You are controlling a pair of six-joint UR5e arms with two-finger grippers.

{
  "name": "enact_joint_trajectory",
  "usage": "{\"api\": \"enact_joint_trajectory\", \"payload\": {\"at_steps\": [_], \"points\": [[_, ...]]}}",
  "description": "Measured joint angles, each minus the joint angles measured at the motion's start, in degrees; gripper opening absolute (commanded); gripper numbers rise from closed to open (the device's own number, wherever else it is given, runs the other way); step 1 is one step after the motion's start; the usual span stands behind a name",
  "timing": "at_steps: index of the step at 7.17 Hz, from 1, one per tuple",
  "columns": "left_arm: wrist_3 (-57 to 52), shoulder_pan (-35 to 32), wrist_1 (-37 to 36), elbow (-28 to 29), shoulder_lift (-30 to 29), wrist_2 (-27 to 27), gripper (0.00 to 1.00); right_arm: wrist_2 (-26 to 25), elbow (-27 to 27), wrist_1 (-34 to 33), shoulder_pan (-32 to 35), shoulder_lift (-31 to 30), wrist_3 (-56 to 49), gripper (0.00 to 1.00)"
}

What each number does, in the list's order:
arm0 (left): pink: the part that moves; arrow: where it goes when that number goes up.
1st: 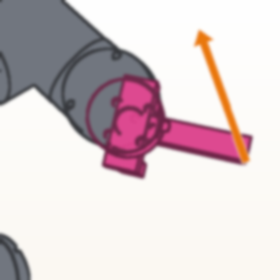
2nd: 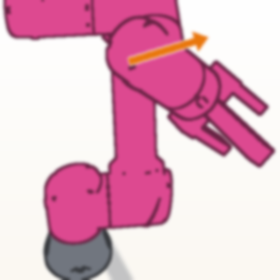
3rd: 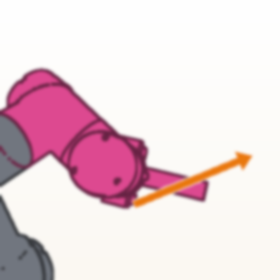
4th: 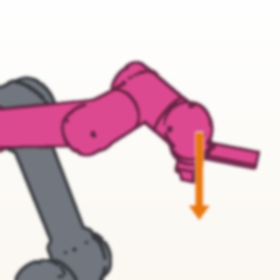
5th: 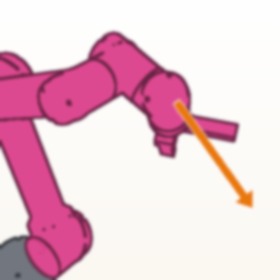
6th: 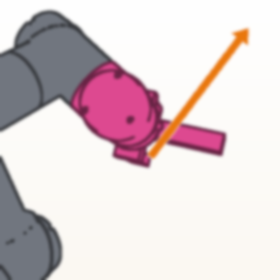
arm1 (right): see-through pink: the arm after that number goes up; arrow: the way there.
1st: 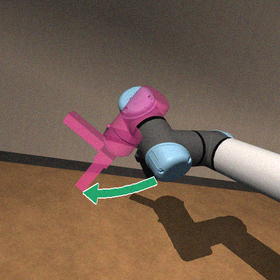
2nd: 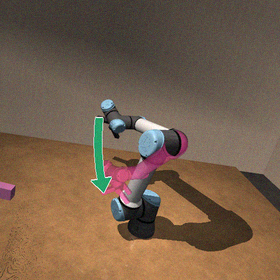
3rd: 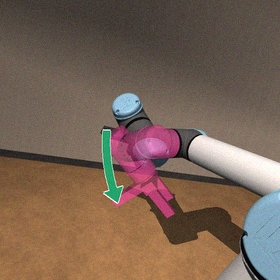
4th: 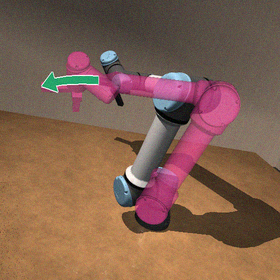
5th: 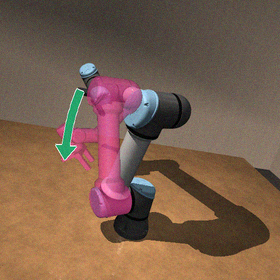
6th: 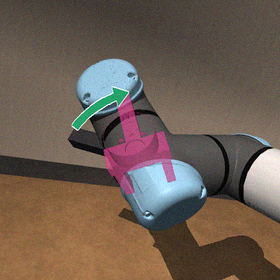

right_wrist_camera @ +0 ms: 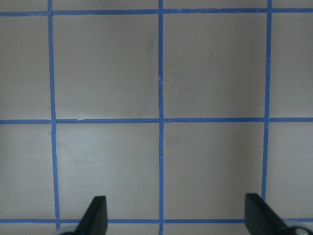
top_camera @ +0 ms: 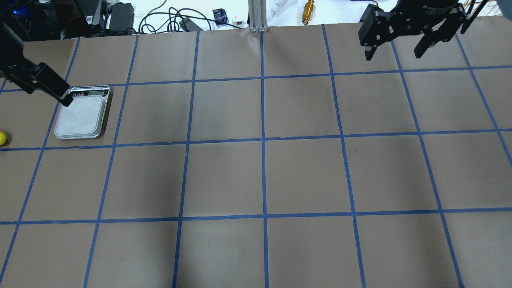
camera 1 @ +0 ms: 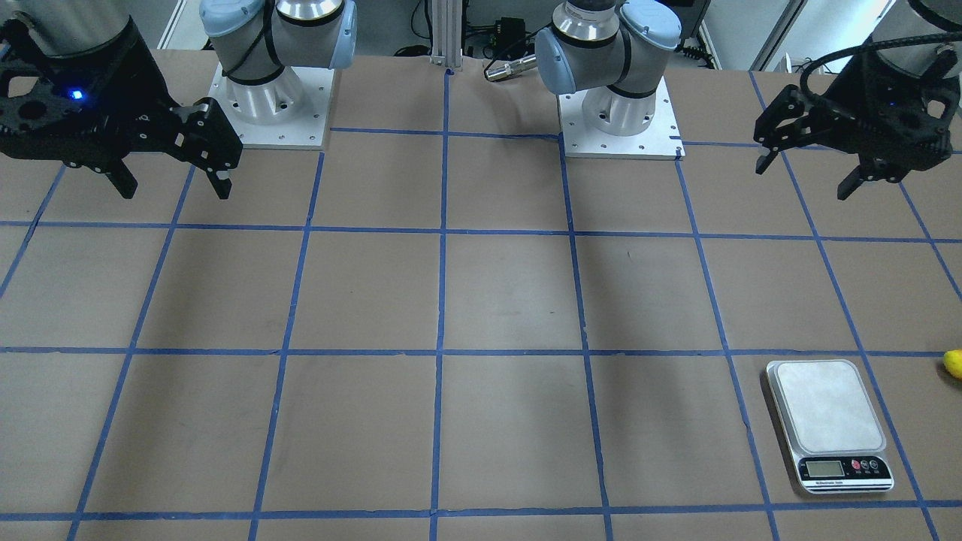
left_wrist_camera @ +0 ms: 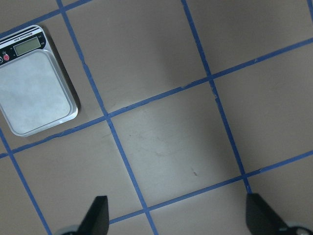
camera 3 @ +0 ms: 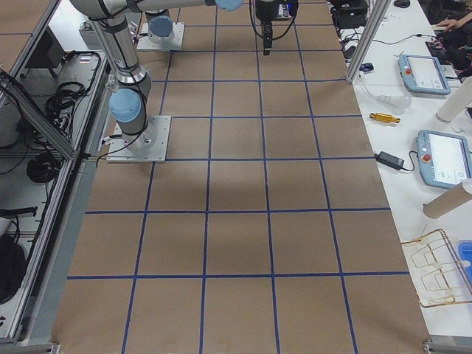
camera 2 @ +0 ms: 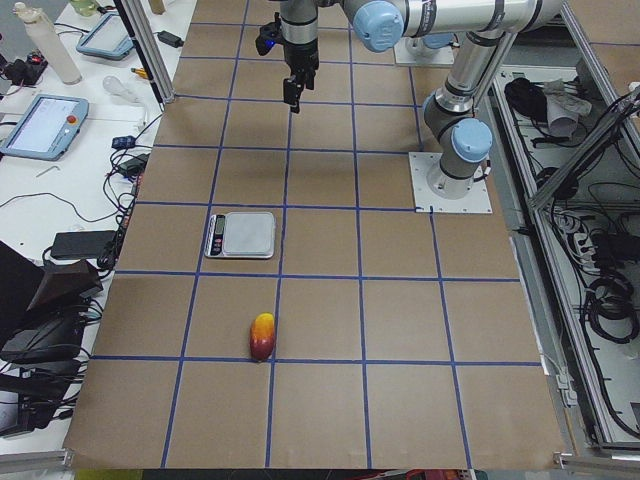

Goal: Weigh mango
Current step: 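Move the left gripper past the silver scale toward the mango nearer the robot, then lower the left gripper onto the red-yellow mango and close on it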

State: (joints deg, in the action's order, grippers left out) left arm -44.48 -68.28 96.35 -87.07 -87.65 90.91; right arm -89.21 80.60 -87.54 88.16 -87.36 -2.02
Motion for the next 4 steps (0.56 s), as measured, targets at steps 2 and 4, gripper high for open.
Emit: {"api": "enact_joint_trajectory", "payload": {"at_steps": [2, 4], "points": [[-14.5, 9.8, 0.4, -0.2, -0.5, -0.2, 1.00, 0.0, 0.0, 0.0, 0.0, 0.0, 0.0, 1.00], [-30.5, 20.1, -0.5, -0.1, -3.3, -0.3, 1.00, 0.0, 0.0, 0.0, 0.0, 0.0, 0.0, 1.00]]}}
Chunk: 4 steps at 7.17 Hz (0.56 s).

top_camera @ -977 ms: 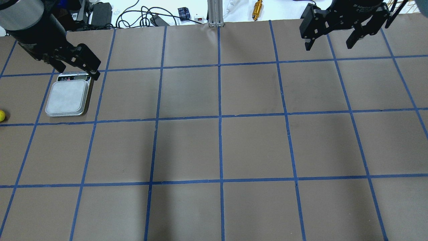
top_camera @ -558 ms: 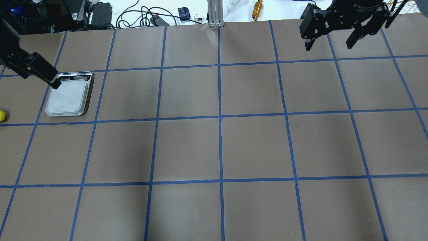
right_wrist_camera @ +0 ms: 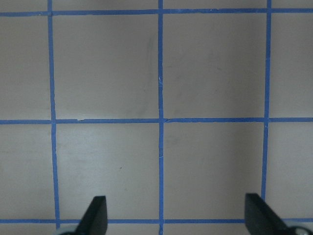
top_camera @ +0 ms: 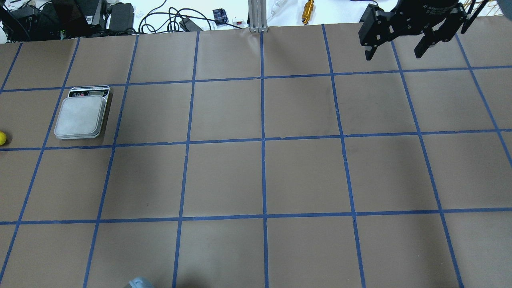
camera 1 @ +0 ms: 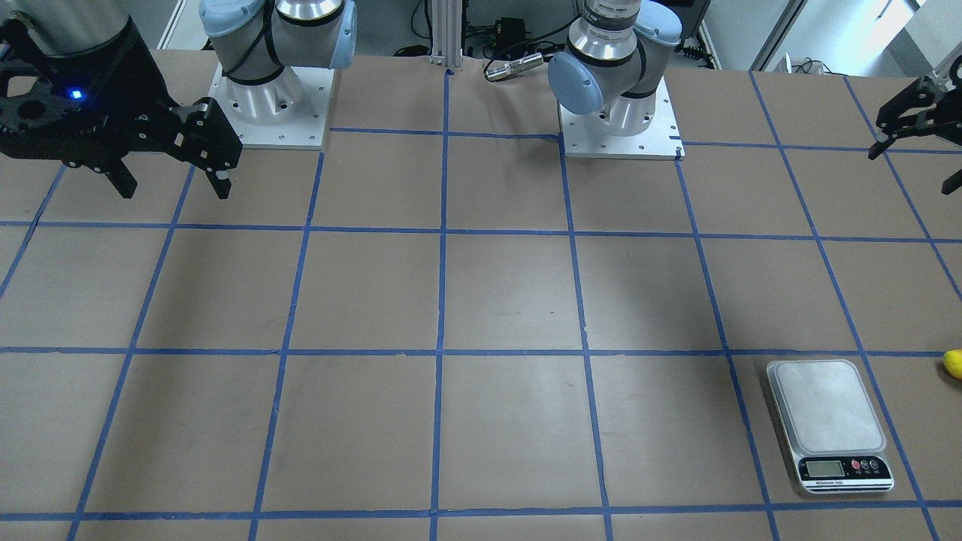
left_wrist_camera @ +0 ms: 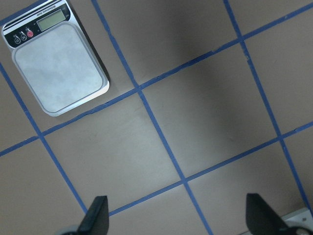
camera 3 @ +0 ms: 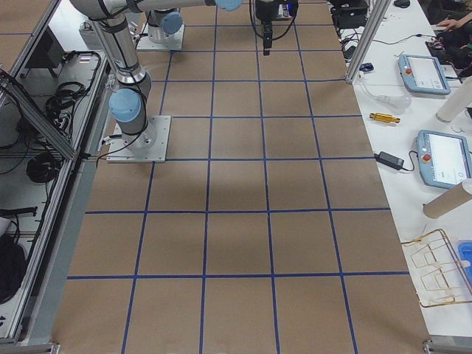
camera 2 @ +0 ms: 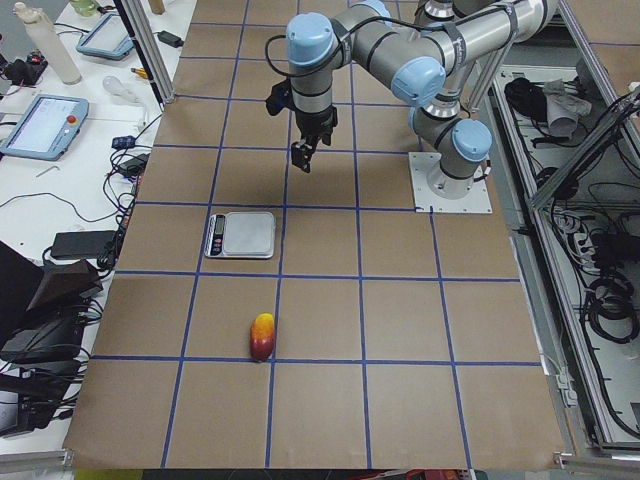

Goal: Weigh mango
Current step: 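Lower the left gripper onto the red-yellow mango and close on it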

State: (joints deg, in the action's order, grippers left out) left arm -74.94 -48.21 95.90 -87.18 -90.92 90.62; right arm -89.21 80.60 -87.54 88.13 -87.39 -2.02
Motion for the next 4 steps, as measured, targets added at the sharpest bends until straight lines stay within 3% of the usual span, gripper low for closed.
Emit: {"api": "enact_joint_trajectory", "payload": {"at_steps": [2, 4], "points": [[-18.0, 6.1, -7.6, 0.1, -5.6, 0.0, 1.00, 0.0, 0.0, 0.0, 0.0, 0.0, 0.0, 1.00], [-35.2, 8.2, -18.8, 0.6, -13.2, 0.0, 1.00, 0.0, 0.0, 0.0, 0.0, 0.0, 0.0, 1.00]]}}
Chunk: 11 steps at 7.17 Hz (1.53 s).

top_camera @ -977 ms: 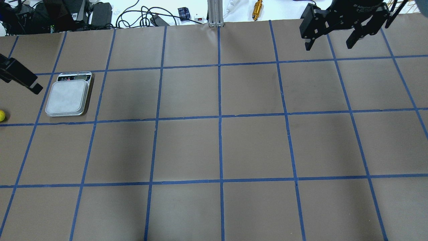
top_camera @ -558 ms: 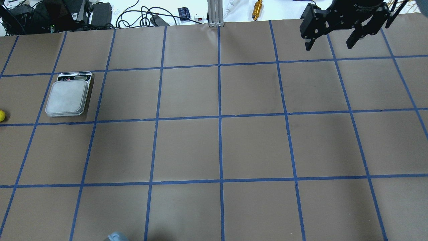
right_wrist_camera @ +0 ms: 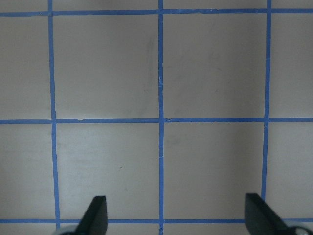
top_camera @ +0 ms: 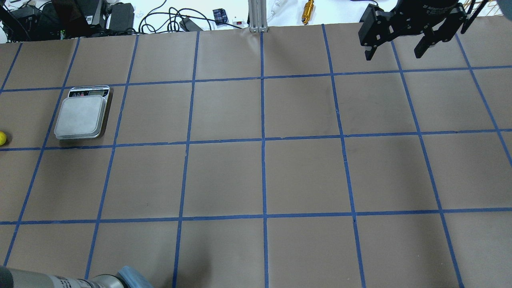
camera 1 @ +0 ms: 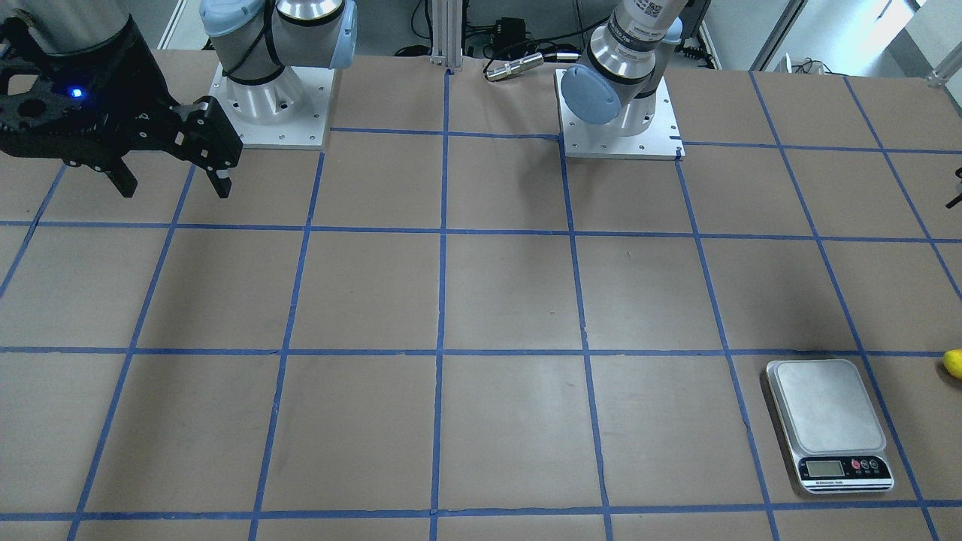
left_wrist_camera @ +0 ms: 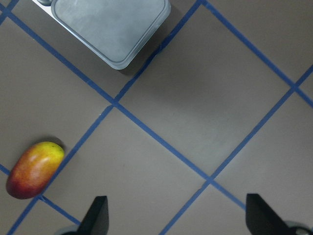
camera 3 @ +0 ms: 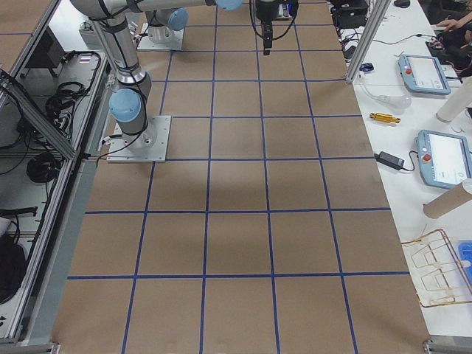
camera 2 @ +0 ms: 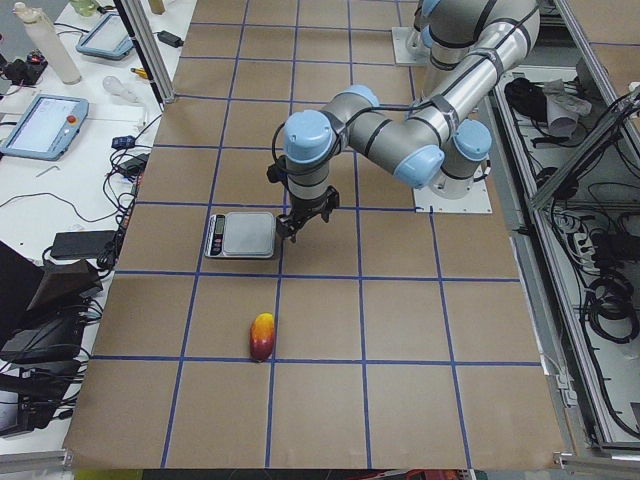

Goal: Weigh mango
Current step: 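Lower the left gripper onto the red-yellow mango and close on it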

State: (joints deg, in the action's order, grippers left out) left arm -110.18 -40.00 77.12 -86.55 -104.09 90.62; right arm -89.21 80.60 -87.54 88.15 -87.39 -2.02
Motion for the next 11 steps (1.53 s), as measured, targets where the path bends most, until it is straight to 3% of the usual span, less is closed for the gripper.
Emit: {"api": "enact_joint_trajectory", "payload": {"at_steps": [2, 5, 8, 11], "points": [[-11.4, 0.5, -11.1, 2.5, -9.5, -0.2, 1.00, 0.0, 0.0, 0.0, 0.0, 0.0, 0.0, 1.00], [-19.3, 0.8, -13.5, 12.6, -21.5, -0.7, 1.00, 0.0, 0.0, 0.0, 0.0, 0.0, 0.0, 1.00], [-23.4, 1.7, -13.4, 17.9, -27.4, -1.4, 1.00, 0.0, 0.0, 0.0, 0.0, 0.0, 0.0, 1.00], [-26.7, 3.0, -13.5, 18.6, -30.1, -2.7, 1.00, 0.0, 0.0, 0.0, 0.0, 0.0, 0.0, 1.00]]}}
